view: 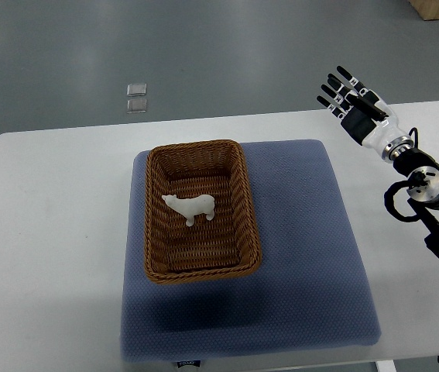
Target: Place white bear in brown basket with right hand
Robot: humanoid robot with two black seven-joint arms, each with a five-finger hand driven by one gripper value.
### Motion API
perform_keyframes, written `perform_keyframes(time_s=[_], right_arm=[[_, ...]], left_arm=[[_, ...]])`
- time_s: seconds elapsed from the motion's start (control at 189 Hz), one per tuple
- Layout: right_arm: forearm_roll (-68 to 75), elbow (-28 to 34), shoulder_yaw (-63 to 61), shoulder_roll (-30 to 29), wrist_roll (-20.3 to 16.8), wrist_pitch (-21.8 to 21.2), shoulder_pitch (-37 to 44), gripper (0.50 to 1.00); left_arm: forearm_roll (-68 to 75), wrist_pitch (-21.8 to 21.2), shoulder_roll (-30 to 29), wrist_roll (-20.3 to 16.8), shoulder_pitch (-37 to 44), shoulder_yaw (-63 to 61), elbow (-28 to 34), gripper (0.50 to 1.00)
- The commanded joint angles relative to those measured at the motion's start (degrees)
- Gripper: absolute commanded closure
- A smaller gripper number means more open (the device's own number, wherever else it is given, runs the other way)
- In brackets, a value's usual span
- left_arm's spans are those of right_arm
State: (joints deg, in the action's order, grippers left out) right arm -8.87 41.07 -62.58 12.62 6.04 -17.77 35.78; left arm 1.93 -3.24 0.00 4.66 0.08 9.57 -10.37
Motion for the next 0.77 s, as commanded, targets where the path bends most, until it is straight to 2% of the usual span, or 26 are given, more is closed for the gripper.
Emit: perform_keyframes(time_s=[0.0,0.09,0.191,0.365,0.662,0.762], right_arm=[[4.21,-4.76,0.09,-0.66,0.12,-6.22,-0.18,0.577],[5.97,-6.44,0.01,-2.33,0.2,-9.91,-0.18,0.576],[6.06,-6.53,0.01,-2.95,0.2,-11.15,-0.18,0.576],[5.89,-6.61,0.27,-5.85,0.2,-11.06,-0.1,0.576],[5.8,-6.79,0.8,-7.43,0.2,-10.44,0.43,0.576],[5.71,-6.97,0.8,-7.87,1.7,-10.44,0.43,0.576]], left_arm=[[0.0,-0.01,0.0,0.0,0.0,-0.07,0.09,0.5],[0.0,-0.01,0.0,0.0,0.0,-0.08,0.0,0.5],[0.0,-0.01,0.0,0.0,0.0,-0.08,-0.09,0.5],[0.0,-0.01,0.0,0.0,0.0,-0.08,-0.09,0.5],[0.0,-0.01,0.0,0.0,0.0,0.01,-0.18,0.5],[0.09,-0.01,0.0,0.0,0.0,-0.08,-0.18,0.5]])
